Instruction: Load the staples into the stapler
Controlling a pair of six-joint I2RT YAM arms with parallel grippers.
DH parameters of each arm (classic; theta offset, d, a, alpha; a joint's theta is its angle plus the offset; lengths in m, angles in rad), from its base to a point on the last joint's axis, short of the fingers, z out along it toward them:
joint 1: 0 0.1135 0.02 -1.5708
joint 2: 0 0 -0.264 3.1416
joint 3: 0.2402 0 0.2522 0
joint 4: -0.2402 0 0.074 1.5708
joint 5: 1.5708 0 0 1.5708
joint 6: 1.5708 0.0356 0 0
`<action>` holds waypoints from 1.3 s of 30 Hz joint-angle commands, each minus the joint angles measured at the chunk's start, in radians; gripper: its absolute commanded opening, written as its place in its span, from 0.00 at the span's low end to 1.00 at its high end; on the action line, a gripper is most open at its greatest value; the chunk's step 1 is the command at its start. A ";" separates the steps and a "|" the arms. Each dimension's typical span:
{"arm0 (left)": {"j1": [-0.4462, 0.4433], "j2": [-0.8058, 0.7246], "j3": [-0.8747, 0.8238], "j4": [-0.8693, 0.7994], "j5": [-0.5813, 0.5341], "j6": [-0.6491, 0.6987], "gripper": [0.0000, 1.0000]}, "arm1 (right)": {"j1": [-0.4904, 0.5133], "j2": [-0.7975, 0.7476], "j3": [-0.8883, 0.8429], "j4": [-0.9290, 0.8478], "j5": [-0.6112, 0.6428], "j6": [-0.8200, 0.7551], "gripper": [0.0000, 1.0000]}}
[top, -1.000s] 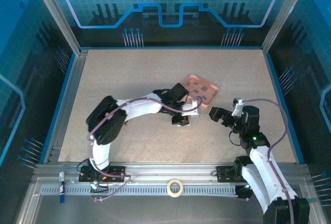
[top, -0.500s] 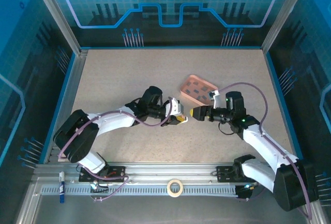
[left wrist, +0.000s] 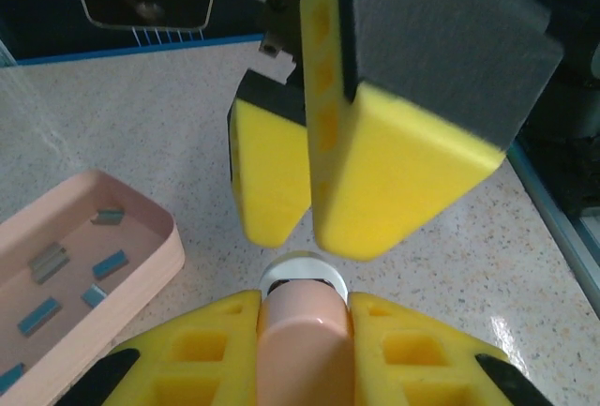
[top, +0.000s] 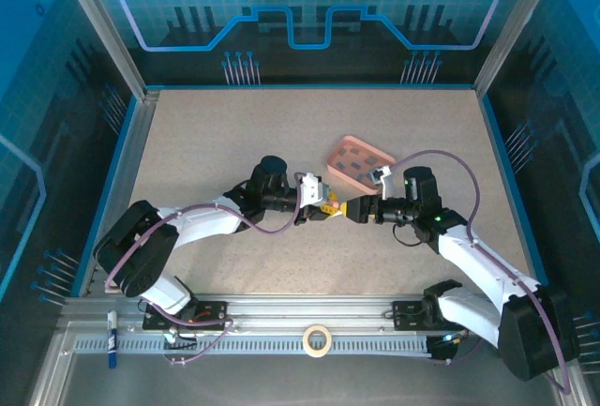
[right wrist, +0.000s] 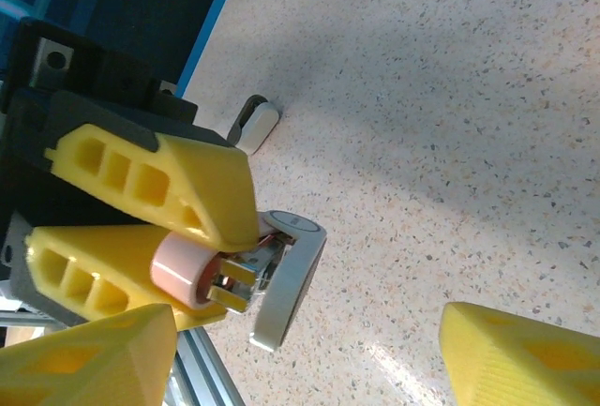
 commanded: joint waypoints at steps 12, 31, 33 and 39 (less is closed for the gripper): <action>0.009 -0.047 -0.019 0.089 0.072 -0.040 0.14 | -0.014 0.069 -0.073 0.034 0.158 0.044 0.63; 0.031 -0.078 -0.015 0.089 0.052 -0.069 0.15 | -0.015 -0.104 -0.057 -0.081 0.162 -0.085 0.68; 0.032 -0.079 -0.007 0.054 0.052 -0.047 0.14 | -0.015 -0.161 -0.051 -0.087 0.133 -0.079 0.69; 0.032 -0.076 0.010 0.012 0.050 -0.019 0.14 | -0.012 -0.202 -0.017 -0.020 0.046 -0.007 0.69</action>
